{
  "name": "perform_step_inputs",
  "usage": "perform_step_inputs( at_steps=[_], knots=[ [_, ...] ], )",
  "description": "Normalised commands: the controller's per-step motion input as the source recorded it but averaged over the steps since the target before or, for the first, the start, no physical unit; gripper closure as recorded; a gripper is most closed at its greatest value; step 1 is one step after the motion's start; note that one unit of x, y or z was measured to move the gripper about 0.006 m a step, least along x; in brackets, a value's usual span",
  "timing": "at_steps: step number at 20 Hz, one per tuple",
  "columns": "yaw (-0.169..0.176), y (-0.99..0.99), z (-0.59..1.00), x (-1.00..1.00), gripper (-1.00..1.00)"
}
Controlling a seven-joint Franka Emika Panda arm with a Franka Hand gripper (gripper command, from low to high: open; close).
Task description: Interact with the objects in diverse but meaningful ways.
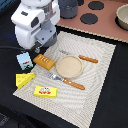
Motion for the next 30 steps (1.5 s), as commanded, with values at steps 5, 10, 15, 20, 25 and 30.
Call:
perform_step_inputs(
  at_steps=[5, 10, 15, 20, 25, 30],
  knots=[
    [0.0, -0.15, -0.27, 0.14, -1.0],
    [0.0, -0.15, -0.3, 0.12, -1.0],
    [0.002, -0.15, -0.29, 0.1, -1.0],
    [0.011, -0.1, -0.32, 0.03, -1.0],
    [0.013, -0.1, -0.3, 0.03, -1.0],
    [0.008, -0.09, -0.1, 0.18, 1.0]
  ],
)
